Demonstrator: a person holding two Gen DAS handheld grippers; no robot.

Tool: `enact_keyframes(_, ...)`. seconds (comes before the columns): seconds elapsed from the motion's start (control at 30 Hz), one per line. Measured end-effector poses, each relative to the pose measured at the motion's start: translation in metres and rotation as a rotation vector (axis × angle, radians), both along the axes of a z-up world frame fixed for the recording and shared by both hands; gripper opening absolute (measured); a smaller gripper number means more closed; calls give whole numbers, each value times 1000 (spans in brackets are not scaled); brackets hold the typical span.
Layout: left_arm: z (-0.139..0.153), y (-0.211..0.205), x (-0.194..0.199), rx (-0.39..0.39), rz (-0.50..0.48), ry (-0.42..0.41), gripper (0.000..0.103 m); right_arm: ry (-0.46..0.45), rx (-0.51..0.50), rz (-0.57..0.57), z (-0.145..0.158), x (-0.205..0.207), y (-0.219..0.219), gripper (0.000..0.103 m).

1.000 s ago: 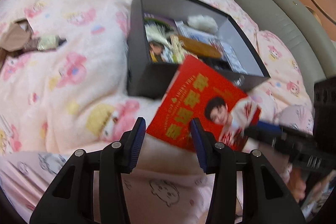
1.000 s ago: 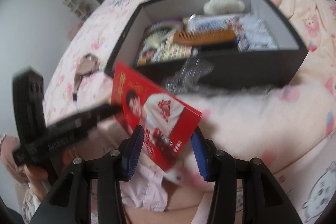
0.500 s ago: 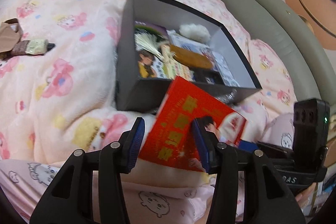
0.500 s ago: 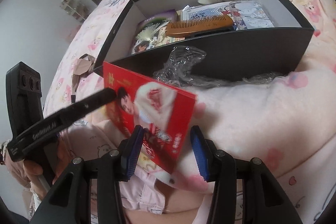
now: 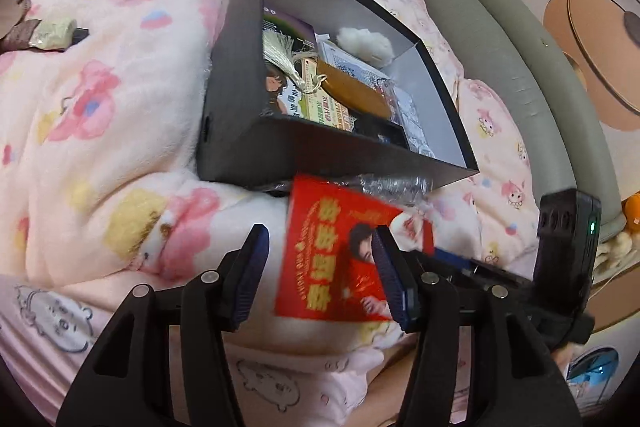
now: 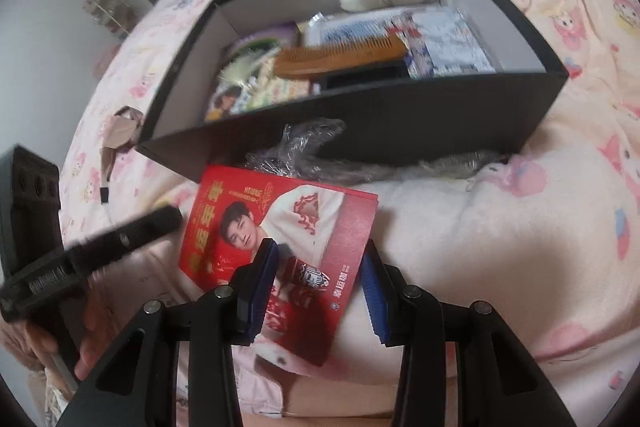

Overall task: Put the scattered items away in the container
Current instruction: 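Carry the red card with the right gripper over the black box, then lower the red card into the box and open the right gripper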

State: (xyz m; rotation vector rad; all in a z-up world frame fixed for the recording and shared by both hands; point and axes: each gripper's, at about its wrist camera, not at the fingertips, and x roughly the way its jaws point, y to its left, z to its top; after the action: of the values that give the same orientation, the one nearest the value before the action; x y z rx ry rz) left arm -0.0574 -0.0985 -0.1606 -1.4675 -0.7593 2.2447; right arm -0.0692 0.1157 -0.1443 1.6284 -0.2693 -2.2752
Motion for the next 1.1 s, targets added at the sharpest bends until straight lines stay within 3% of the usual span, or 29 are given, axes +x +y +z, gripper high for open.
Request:
enact_keyframes(0.1, -14, 8, -9, -47, -16, -72, 56, -6, -6, 17, -2, 0, -1, 37)
enact_keyframes(0.2, -20, 12, -9, -27, -13, -110, 54, -33, -32, 25, -9, -5, 0, 37)
enact_keyframes(0.4, 3, 11, 23, 12, 24, -65, 46, 18, -44, 65, 14, 0, 0, 37)
enact_keyframes(0.6, 61, 16, 22, -4, 49, 57, 46, 152, -100, 106, 67, -2, 7, 37)
enact_keyframes(0.7, 91, 15, -4, -6, 46, 131, 46, 199, -111, 118, 90, -24, 9, 38)
enact_keyframes(0.87, 109, 21, -90, -54, 36, 144, 46, 262, -109, 142, 117, -94, 12, 38)
enact_keyframes(0.97, 96, 35, -127, -104, 33, 95, 46, 233, -70, 116, 104, -144, 13, 38)
enact_keyframes(1.1, 55, 53, -160, -184, 40, 15, 46, 135, -50, 102, 63, -188, 16, 38)
